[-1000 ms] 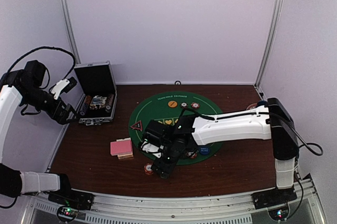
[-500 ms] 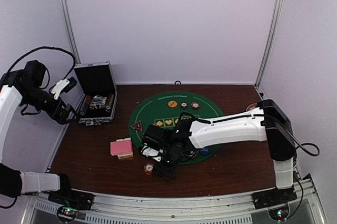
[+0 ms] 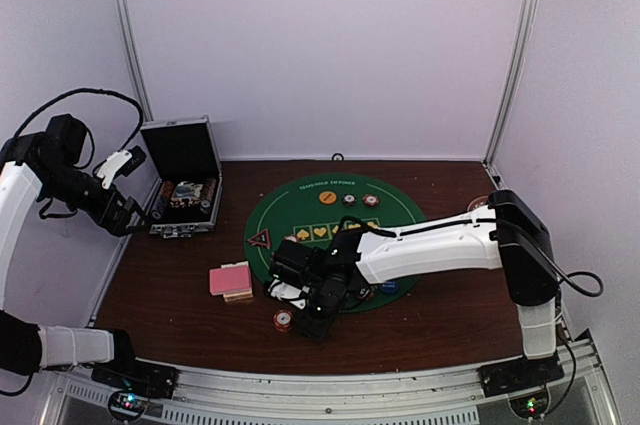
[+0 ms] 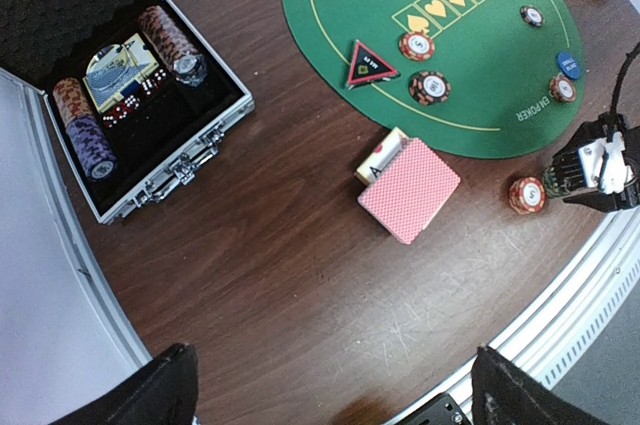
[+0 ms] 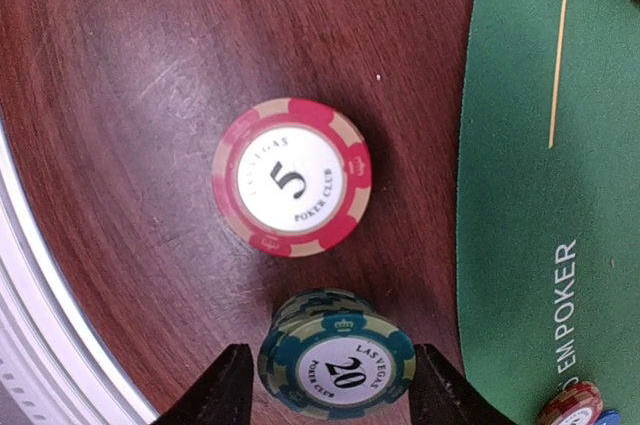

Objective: Distribute texas hold em gaming equipment

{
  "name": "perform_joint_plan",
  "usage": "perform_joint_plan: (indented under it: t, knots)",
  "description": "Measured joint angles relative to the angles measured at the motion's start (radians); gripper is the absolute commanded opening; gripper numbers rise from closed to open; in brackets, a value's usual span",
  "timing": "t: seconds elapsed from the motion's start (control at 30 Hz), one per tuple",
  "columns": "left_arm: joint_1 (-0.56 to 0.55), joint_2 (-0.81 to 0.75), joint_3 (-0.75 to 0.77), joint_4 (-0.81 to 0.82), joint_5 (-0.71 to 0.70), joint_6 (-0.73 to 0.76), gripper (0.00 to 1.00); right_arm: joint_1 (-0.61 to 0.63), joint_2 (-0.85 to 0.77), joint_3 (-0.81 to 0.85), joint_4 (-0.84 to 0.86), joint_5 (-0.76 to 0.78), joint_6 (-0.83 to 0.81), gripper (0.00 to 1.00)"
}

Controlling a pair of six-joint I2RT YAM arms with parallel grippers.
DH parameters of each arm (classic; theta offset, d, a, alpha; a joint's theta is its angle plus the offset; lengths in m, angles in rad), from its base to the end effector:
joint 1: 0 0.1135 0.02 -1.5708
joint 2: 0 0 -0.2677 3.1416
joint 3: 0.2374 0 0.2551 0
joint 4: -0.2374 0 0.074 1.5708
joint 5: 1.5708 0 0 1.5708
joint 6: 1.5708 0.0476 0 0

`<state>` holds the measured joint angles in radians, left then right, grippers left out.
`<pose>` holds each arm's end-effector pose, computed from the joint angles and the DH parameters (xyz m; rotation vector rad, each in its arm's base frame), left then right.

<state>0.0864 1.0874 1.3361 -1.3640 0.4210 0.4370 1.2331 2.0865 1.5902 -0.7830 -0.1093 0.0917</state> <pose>0.1738 -0.0045 0.3642 0.5741 2.5110 -0.3767 0.1387 0.4107 0.1649 -1.6152 2.4722 0.3939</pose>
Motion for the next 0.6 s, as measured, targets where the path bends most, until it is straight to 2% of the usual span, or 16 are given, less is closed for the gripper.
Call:
perform_joint_plan:
  t: [0.37, 0.6]
  knots:
    - [0.000, 0.000, 0.000, 0.000, -0.002, 0.000, 0.98, 0.001, 0.000, 0.000, 0.003, -0.006, -0.003, 0.47]
    - [0.000, 0.000, 0.000, 0.000, -0.002, 0.000, 0.98, 0.002, 0.000, 0.000, 0.003, -0.006, -0.003, 0.33]
